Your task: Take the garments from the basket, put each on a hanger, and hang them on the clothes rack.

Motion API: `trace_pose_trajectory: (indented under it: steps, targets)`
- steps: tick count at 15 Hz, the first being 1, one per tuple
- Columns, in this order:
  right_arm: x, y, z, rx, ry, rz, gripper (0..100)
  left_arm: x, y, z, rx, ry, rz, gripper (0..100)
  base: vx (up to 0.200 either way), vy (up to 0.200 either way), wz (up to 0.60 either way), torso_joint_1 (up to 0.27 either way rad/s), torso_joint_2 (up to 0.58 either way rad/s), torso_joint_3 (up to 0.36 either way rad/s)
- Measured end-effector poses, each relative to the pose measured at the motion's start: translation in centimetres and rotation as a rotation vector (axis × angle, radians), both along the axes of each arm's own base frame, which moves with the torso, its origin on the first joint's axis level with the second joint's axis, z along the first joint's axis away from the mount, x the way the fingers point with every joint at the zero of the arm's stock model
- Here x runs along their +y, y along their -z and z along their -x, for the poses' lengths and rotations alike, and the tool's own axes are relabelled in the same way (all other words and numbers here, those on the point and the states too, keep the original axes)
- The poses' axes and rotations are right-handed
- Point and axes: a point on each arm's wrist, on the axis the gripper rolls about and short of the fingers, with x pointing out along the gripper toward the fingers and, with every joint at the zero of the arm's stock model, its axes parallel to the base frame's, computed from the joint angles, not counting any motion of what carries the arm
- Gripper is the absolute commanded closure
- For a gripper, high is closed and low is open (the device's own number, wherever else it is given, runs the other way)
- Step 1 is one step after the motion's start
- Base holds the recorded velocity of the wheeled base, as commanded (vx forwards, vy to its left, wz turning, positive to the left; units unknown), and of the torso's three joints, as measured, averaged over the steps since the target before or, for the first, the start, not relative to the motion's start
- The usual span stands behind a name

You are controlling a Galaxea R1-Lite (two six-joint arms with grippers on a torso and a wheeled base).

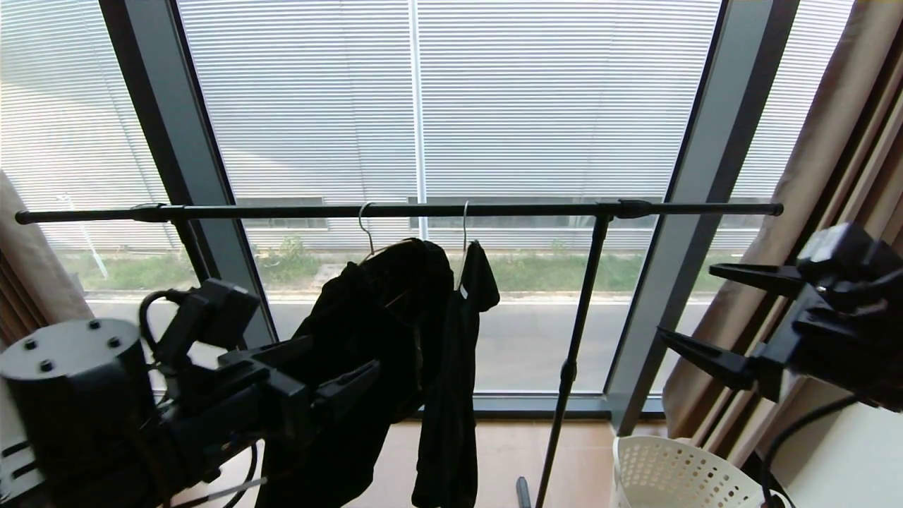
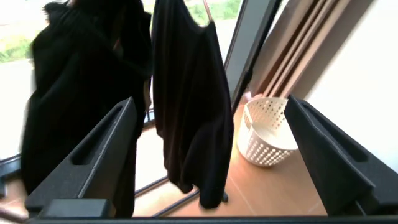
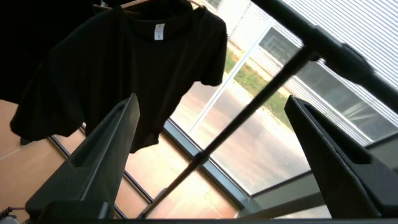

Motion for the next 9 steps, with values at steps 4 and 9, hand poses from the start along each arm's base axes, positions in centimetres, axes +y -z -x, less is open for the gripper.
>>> trace_pose_trajectory:
  steps: [4,9]
  targets:
    - [-2.1,0.9,8.6,0.038,0.08,0.02,0,3.4,1.1,5.8,-0.016,-0.001,0.007,0,0.0,0.0,0.0,0.0,0.0,0.0]
    - [-4.6,5.4,18.9,0.133,0.206,-0.065,0,5.8,1.8,10.1,-0.013,-0.003,0.002,0,0.0,0.0,0.0,0.0,0.0,0.0]
